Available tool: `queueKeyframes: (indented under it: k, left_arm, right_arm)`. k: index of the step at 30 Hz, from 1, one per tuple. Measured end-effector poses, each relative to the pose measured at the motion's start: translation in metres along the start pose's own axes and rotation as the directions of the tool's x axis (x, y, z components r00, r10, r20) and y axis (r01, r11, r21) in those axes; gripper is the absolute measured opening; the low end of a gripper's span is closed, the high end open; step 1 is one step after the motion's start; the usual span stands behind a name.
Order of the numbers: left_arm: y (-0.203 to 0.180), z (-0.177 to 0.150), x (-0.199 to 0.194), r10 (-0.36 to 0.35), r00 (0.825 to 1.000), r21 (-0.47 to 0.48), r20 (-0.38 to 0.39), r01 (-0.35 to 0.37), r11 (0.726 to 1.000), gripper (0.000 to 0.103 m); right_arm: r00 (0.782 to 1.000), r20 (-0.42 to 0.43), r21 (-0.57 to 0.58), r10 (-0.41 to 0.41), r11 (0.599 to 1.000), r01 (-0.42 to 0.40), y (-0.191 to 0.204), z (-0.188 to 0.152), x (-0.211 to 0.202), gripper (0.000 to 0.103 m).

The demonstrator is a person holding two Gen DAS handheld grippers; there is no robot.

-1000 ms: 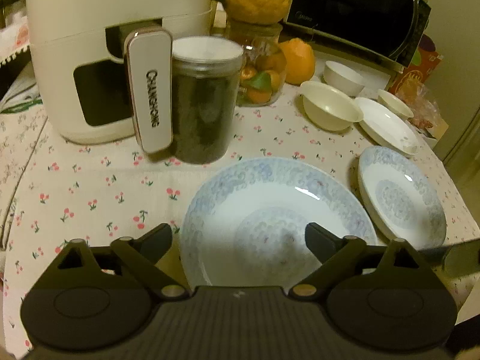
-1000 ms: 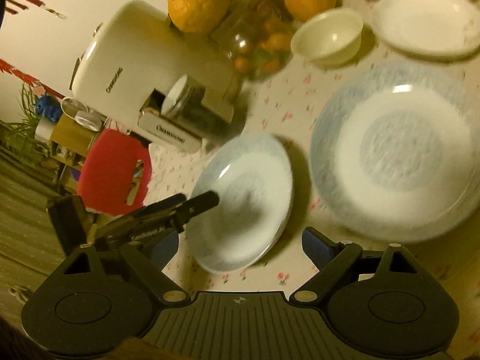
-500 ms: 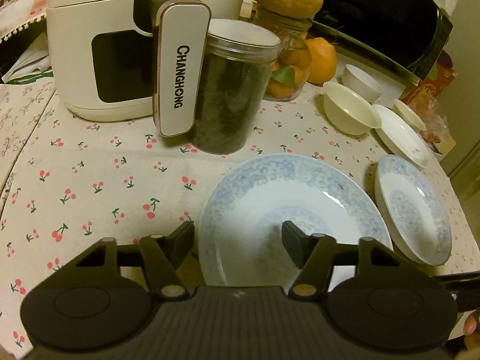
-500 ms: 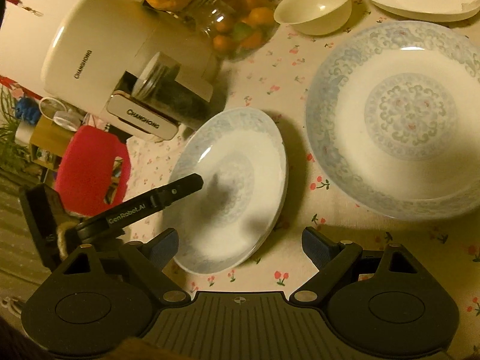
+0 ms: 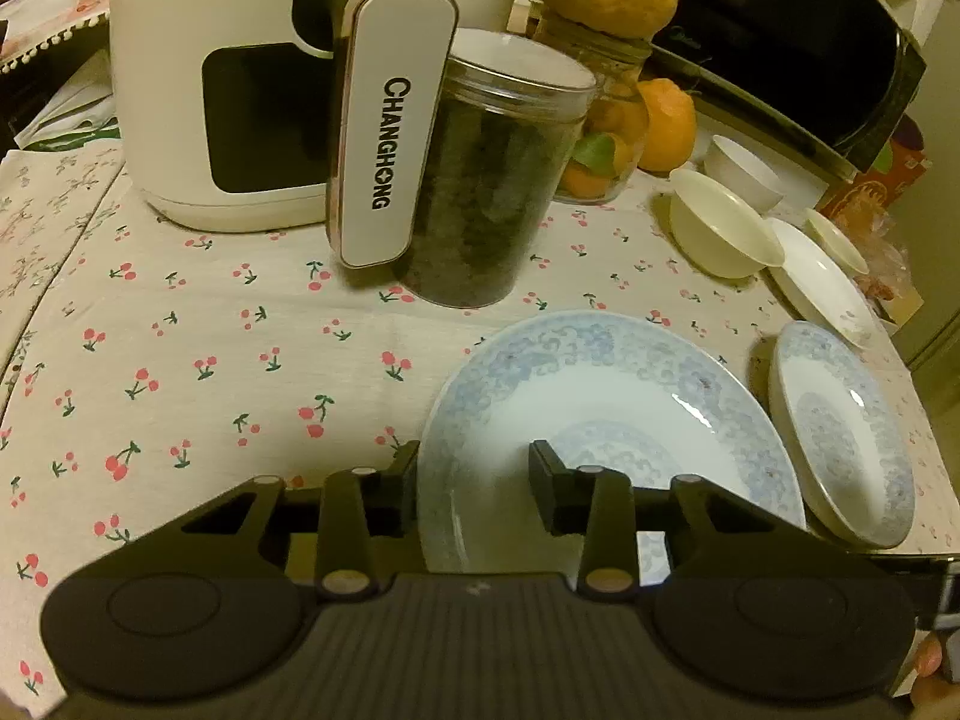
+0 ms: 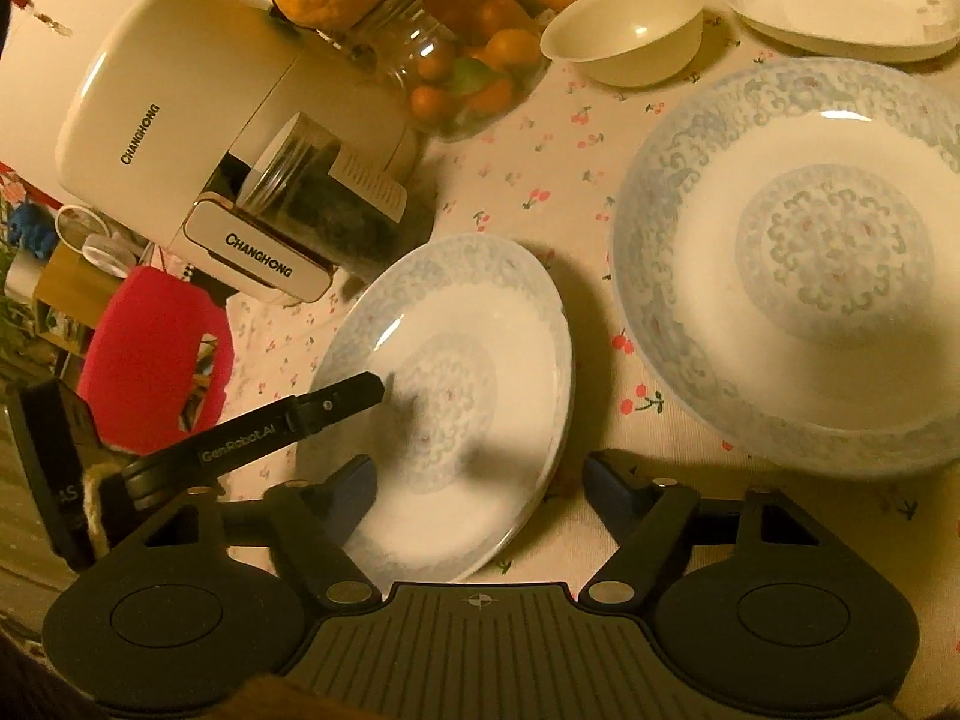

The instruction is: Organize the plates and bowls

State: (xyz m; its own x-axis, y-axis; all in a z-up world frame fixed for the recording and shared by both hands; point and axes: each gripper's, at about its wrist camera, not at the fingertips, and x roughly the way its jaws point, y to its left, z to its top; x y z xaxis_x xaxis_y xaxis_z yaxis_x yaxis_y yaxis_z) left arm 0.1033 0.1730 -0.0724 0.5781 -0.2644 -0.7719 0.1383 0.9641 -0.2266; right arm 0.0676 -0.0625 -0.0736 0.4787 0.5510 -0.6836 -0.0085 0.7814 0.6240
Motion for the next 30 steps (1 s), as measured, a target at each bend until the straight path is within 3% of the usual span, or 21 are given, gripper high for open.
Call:
queueKeyframes:
  k: [11,16,30]
  left_arm:
    - [0.006,-0.001,-0.001,0.021,1.0,-0.017,0.019,-0.02,1.0,0.02]
    - [0.009,0.0,-0.006,0.027,0.999,-0.036,0.041,-0.026,0.999,0.016]
    - [0.001,0.008,-0.022,-0.014,0.994,-0.07,0.108,0.021,0.997,0.015]
  right_arm:
    - [0.993,0.031,-0.099,-0.117,0.988,0.12,0.006,0.0,0.003,0.023]
    - [0.993,0.044,-0.187,-0.114,0.975,0.12,0.015,-0.002,-0.002,0.021]
    - [0.994,0.086,-0.192,-0.074,0.977,0.09,0.014,0.011,-0.025,0.021]
